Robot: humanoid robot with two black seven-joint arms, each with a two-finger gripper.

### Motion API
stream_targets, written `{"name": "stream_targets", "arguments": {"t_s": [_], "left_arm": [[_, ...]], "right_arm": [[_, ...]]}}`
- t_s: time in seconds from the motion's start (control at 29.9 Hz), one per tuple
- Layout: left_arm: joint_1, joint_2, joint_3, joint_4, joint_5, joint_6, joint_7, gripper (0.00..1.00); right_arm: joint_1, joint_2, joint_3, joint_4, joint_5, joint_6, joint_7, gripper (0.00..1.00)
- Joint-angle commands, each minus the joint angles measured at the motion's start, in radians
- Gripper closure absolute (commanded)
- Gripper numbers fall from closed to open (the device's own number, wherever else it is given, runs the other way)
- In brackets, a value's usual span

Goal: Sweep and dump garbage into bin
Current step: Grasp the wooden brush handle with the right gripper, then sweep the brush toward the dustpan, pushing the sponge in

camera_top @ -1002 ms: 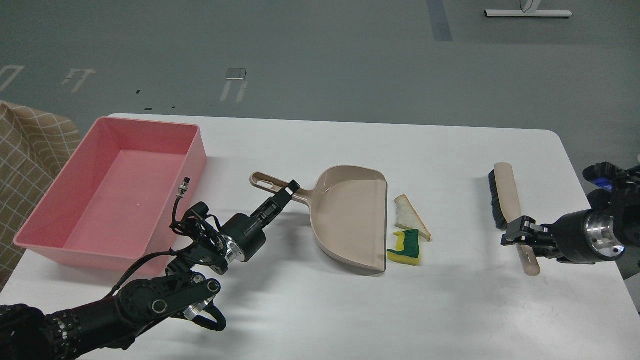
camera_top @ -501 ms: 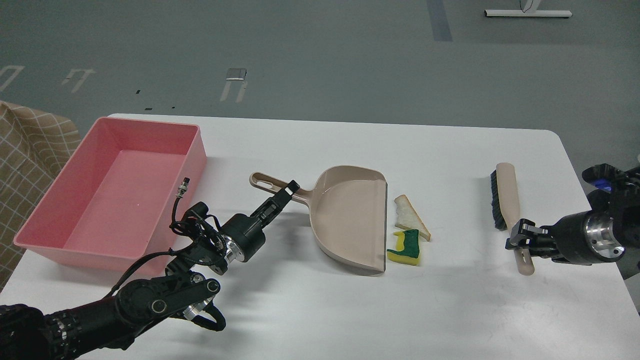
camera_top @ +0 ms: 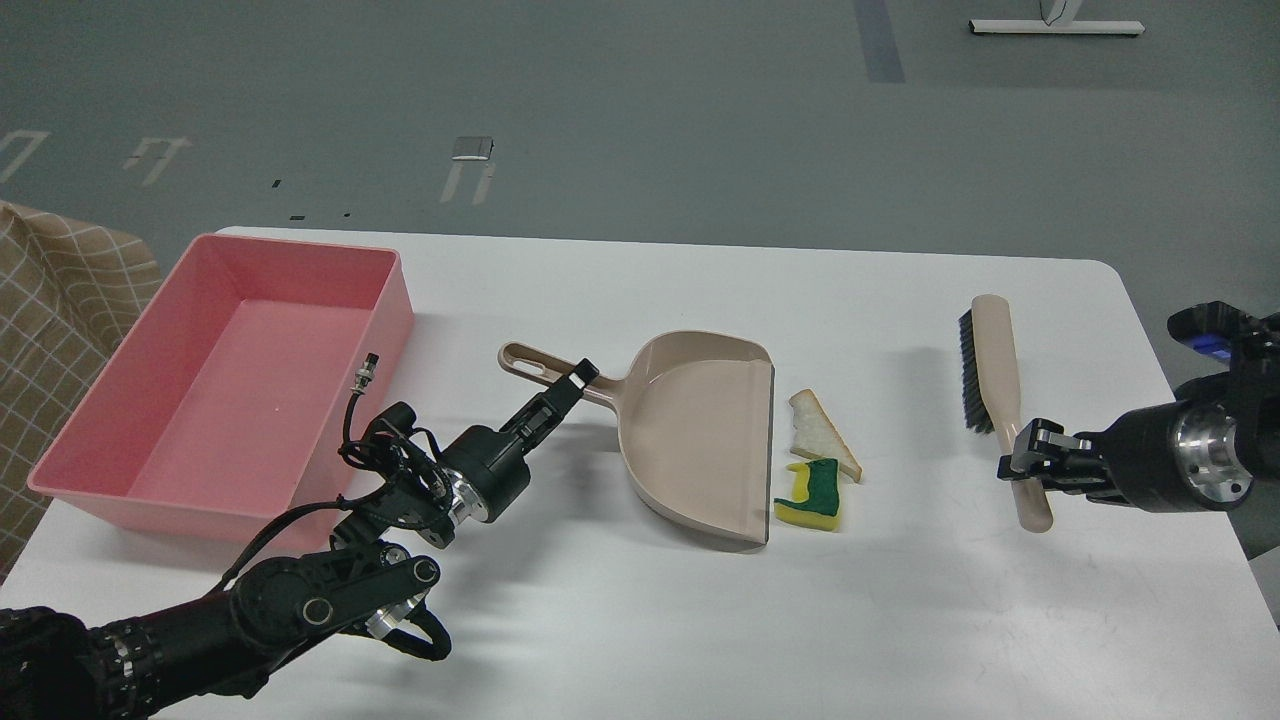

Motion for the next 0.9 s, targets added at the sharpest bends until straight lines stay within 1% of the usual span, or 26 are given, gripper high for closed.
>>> {"name": "stream_targets", "arguments": {"t_s": [0.0, 0.1, 0.47, 0.87], "left_arm": [[0.0, 0.0, 0.0, 0.0, 0.0, 0.0, -0.001, 1.0], [0.0, 0.0, 0.0, 0.0, 0.0, 0.0, -0.001, 1.0], [0.0, 0.002, 0.0, 0.0, 0.0, 0.0, -0.001, 1.0], [0.0, 0.002, -0.002, 0.0, 0.0, 0.0, 0.0, 1.0]], "right_arm": [[-0.01, -0.033, 0.003, 0.055, 0.001, 0.0, 0.0, 1.0], [-0.024, -0.048, -0.013, 0.09, 0.001, 0.0, 0.0, 1.0], [-0.081, -0.038, -0.01, 0.095, 0.003, 0.0, -0.008, 1.0], [-0.079, 0.077, 0.003, 0.095, 0.004, 0.0, -0.008, 1.0]]}}
